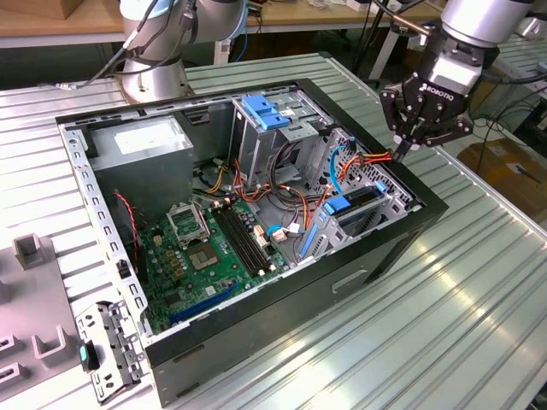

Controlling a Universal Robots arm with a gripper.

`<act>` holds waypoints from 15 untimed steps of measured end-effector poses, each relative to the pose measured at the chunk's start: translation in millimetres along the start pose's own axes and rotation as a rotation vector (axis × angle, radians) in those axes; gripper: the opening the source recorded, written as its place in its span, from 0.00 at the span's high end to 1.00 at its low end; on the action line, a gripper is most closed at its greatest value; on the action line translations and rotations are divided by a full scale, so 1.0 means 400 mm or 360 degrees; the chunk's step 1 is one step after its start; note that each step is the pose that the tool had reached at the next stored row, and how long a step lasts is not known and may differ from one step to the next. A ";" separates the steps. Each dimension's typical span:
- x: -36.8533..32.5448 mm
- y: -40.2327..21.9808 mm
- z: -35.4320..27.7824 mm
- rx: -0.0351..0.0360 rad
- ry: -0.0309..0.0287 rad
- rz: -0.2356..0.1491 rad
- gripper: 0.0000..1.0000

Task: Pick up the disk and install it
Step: 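Insert the first disk wire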

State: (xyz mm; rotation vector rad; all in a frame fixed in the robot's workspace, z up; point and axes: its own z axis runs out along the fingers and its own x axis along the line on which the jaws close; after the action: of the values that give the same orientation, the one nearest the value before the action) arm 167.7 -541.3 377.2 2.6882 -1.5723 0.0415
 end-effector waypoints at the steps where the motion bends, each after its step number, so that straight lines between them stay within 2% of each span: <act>1: -0.004 -0.003 0.000 0.0000 0.00003 -0.0004 0.89; 5: -0.015 -0.012 0.000 0.0002 0.00005 -0.0047 0.89; 7: -0.015 -0.012 0.001 0.0004 0.00014 -0.0105 0.89; 8: -0.015 -0.013 0.001 0.0006 0.00019 -0.0161 0.89; 12: -0.010 -0.030 0.002 0.0007 0.00022 -0.0199 0.89; 15: -0.010 -0.030 0.003 0.0010 0.00032 -0.0285 0.89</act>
State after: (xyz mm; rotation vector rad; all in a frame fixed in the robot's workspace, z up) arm 176.1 -531.9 375.8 2.8201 -1.3265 0.0454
